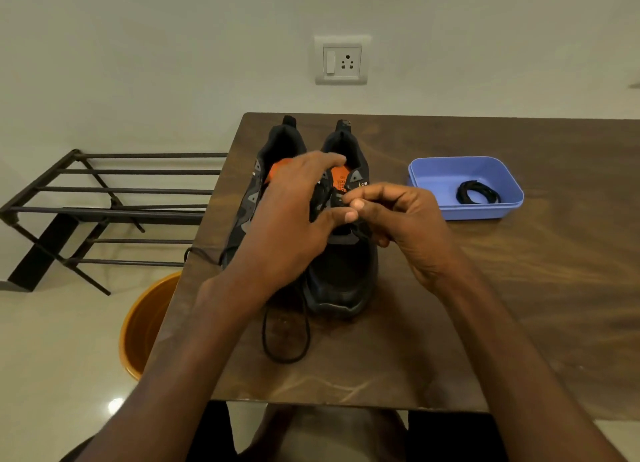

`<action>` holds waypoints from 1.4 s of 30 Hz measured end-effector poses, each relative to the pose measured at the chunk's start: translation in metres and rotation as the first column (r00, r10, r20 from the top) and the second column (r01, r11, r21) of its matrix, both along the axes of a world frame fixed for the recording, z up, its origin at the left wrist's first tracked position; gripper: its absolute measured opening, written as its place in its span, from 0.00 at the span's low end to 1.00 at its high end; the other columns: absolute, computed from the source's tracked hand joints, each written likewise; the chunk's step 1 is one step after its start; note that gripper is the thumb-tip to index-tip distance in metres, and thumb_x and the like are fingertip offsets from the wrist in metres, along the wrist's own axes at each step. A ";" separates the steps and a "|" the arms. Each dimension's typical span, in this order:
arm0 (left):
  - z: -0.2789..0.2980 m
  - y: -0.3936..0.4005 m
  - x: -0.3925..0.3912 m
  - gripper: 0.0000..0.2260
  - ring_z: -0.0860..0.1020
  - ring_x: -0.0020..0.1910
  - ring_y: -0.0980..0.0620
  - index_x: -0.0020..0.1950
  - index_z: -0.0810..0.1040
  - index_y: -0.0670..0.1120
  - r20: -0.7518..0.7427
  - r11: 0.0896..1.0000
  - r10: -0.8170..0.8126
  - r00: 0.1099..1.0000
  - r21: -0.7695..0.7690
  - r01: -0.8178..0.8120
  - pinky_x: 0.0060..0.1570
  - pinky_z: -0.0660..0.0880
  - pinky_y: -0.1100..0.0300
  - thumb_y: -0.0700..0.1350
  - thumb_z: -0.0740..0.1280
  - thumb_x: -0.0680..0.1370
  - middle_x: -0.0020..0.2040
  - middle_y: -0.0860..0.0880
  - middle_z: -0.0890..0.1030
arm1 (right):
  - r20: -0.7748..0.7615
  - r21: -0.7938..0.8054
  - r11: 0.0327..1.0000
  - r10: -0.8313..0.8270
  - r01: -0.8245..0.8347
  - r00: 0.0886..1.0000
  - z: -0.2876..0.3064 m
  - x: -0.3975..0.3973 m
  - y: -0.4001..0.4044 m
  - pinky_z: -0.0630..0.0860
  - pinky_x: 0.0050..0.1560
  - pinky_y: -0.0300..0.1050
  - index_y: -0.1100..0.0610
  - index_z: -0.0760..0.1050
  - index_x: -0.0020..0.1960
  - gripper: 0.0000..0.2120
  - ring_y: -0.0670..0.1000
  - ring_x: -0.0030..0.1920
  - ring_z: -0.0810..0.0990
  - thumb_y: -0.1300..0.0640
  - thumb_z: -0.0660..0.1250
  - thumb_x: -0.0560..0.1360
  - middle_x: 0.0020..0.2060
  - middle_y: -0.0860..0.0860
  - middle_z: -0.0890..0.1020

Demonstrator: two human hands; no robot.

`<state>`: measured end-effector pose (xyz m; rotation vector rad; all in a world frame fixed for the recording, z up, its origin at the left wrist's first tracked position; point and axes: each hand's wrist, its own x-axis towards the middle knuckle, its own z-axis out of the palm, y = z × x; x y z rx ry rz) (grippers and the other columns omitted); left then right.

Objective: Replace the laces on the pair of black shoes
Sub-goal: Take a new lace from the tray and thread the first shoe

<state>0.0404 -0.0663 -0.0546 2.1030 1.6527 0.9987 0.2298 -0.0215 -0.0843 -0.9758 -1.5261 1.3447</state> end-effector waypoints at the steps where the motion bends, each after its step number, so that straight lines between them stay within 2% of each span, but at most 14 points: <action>1: -0.001 -0.003 0.001 0.24 0.74 0.67 0.58 0.73 0.74 0.48 0.059 0.998 -0.054 0.997 -0.009 0.055 0.69 0.73 0.58 0.48 0.75 0.78 0.67 0.53 0.78 | 0.008 0.007 1.000 0.025 -0.025 1.000 0.000 -0.001 -0.002 0.73 0.33 0.35 0.56 0.85 0.54 0.06 0.45 0.39 0.81 0.60 0.70 0.80 0.45 0.50 0.87; 3: -0.003 -0.003 0.003 0.17 0.80 0.55 0.59 0.67 0.79 0.48 0.135 0.996 -0.083 0.987 -0.019 0.086 0.59 0.77 0.62 0.45 0.74 0.78 0.54 0.54 0.82 | 0.008 0.024 0.999 0.027 -0.028 1.000 0.001 -0.002 -0.004 0.74 0.33 0.37 0.56 0.85 0.55 0.06 0.48 0.40 0.81 0.59 0.69 0.80 0.44 0.51 0.87; 6: -0.007 -0.001 -0.003 0.07 0.80 0.42 0.56 0.56 0.84 0.49 0.120 1.000 0.011 0.993 -0.013 -0.010 0.44 0.79 0.62 0.44 0.74 0.79 0.41 0.55 0.82 | -0.039 0.024 0.995 -0.095 0.096 0.995 0.001 -0.005 -0.004 0.75 0.33 0.38 0.56 0.85 0.54 0.06 0.46 0.38 0.81 0.60 0.71 0.79 0.40 0.51 0.86; 10: -0.012 -0.002 -0.002 0.03 0.80 0.37 0.56 0.51 0.86 0.52 0.123 0.997 0.078 0.989 -0.021 -0.076 0.41 0.80 0.55 0.47 0.72 0.80 0.36 0.55 0.82 | -0.077 -0.016 0.978 -0.207 0.206 0.975 0.001 -0.009 -0.003 0.77 0.34 0.40 0.53 0.84 0.54 0.05 0.47 0.42 0.84 0.58 0.71 0.79 0.43 0.51 0.88; 14: -0.015 0.000 0.006 0.06 0.83 0.42 0.59 0.57 0.85 0.52 0.220 0.993 0.116 0.969 0.001 -0.119 0.47 0.82 0.55 0.48 0.71 0.81 0.42 0.58 0.85 | -0.039 0.035 0.984 -0.172 0.173 0.984 0.004 -0.017 -0.005 0.79 0.36 0.40 0.53 0.85 0.54 0.06 0.49 0.45 0.84 0.59 0.71 0.80 0.44 0.50 0.88; 17: -0.019 0.002 0.007 0.06 0.84 0.41 0.55 0.56 0.86 0.52 0.249 0.986 0.163 0.955 -0.012 -0.165 0.45 0.83 0.51 0.47 0.71 0.81 0.41 0.57 0.85 | -0.060 0.000 0.979 -0.202 0.202 0.978 0.003 -0.019 -0.004 0.78 0.36 0.40 0.51 0.84 0.53 0.06 0.48 0.44 0.84 0.59 0.70 0.80 0.43 0.50 0.88; 21: -0.021 0.002 0.012 0.08 0.84 0.48 0.63 0.59 0.86 0.51 0.319 0.979 0.199 0.927 -0.020 -0.204 0.52 0.83 0.57 0.47 0.72 0.80 0.48 0.58 0.87 | -0.066 -0.018 0.971 -0.241 0.240 0.968 0.000 -0.022 -0.003 0.78 0.37 0.41 0.51 0.84 0.53 0.06 0.49 0.45 0.84 0.60 0.70 0.80 0.43 0.50 0.88; 25: -0.020 0.003 0.014 0.09 0.84 0.51 0.64 0.59 0.86 0.50 0.445 0.974 0.217 0.869 -0.035 -0.225 0.55 0.82 0.60 0.46 0.73 0.80 0.50 0.57 0.87 | -0.089 0.036 0.979 -0.199 0.202 0.976 0.000 -0.021 -0.002 0.77 0.37 0.41 0.52 0.84 0.54 0.07 0.50 0.47 0.84 0.60 0.70 0.81 0.45 0.51 0.88; 28: -0.020 0.002 0.011 0.07 0.83 0.48 0.64 0.57 0.87 0.51 0.361 0.962 0.246 0.900 0.023 -0.272 0.51 0.81 0.63 0.46 0.73 0.80 0.48 0.59 0.85 | -0.082 0.031 0.958 -0.282 0.286 0.956 -0.003 -0.023 0.000 0.80 0.38 0.40 0.51 0.84 0.55 0.06 0.46 0.46 0.85 0.58 0.69 0.81 0.44 0.48 0.87; 30: -0.020 0.001 0.009 0.06 0.82 0.49 0.63 0.56 0.86 0.52 0.251 0.950 0.271 0.929 0.088 -0.301 0.51 0.80 0.64 0.45 0.73 0.80 0.49 0.60 0.84 | 0.055 0.099 0.889 -0.453 0.447 0.890 -0.013 -0.025 0.005 0.84 0.45 0.43 0.51 0.84 0.53 0.04 0.43 0.45 0.85 0.54 0.71 0.80 0.43 0.45 0.86; 32: -0.020 0.001 0.007 0.09 0.83 0.50 0.63 0.59 0.85 0.51 0.253 0.948 0.282 0.925 0.076 -0.310 0.53 0.81 0.63 0.43 0.71 0.80 0.50 0.58 0.85 | 0.220 0.207 0.827 -0.560 0.522 0.799 -0.024 -0.030 0.007 0.84 0.46 0.47 0.49 0.83 0.53 0.09 0.44 0.44 0.84 0.47 0.75 0.76 0.43 0.45 0.84; 35: -0.023 0.000 0.007 0.10 0.84 0.48 0.62 0.61 0.85 0.50 0.253 0.955 0.263 0.931 0.067 -0.288 0.54 0.83 0.59 0.42 0.71 0.81 0.48 0.56 0.86 | 0.369 0.297 0.831 -0.554 0.471 0.746 -0.032 -0.037 0.007 0.81 0.45 0.45 0.48 0.81 0.55 0.16 0.44 0.45 0.80 0.42 0.78 0.72 0.46 0.44 0.81; 38: -0.028 0.003 0.008 0.09 0.80 0.38 0.61 0.60 0.85 0.50 0.166 0.961 0.244 0.956 0.090 -0.261 0.49 0.83 0.56 0.43 0.70 0.81 0.38 0.59 0.81 | 0.395 0.324 0.819 -0.572 0.473 0.719 -0.030 -0.040 0.006 0.80 0.45 0.44 0.48 0.81 0.54 0.16 0.44 0.45 0.80 0.44 0.78 0.71 0.46 0.44 0.80; 42: -0.030 0.009 0.009 0.09 0.82 0.44 0.62 0.61 0.85 0.54 0.168 0.973 0.220 0.961 0.028 -0.228 0.51 0.83 0.55 0.50 0.71 0.81 0.44 0.59 0.85 | 0.378 0.236 0.829 -0.559 0.507 0.738 -0.026 -0.035 0.009 0.82 0.45 0.46 0.47 0.83 0.51 0.15 0.43 0.42 0.82 0.43 0.79 0.69 0.41 0.43 0.83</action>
